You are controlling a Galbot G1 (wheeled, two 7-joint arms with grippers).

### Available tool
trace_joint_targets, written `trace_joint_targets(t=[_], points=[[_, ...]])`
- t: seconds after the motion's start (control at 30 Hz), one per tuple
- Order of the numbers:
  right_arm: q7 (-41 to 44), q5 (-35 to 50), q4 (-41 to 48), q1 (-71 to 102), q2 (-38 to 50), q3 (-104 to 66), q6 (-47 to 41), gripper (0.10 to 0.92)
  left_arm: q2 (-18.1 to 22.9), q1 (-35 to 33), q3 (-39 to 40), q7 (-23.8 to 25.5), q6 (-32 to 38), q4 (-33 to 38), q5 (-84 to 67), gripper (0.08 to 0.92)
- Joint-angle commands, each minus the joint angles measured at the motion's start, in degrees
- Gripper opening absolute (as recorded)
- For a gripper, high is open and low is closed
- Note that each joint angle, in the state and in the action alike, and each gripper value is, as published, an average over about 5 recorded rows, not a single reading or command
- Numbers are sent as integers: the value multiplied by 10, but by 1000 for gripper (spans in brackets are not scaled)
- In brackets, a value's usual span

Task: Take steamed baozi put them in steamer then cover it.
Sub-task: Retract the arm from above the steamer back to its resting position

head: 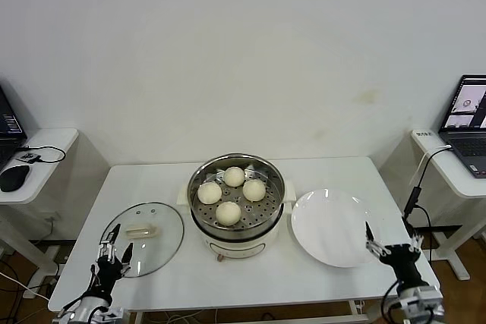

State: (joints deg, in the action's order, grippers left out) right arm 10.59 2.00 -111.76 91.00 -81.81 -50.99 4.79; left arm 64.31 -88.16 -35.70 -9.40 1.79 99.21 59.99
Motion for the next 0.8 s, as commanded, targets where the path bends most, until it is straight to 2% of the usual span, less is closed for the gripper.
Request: trace_joint_targets(t=[0.03,0.8], points=[[0,-18,-4,40,-39,-30,9,822,-10,75,25,6,0,-81,79,823],[14,-35,17,64,-49,-41,26,823,-3,201,67,2,-3,-205,91,823]])
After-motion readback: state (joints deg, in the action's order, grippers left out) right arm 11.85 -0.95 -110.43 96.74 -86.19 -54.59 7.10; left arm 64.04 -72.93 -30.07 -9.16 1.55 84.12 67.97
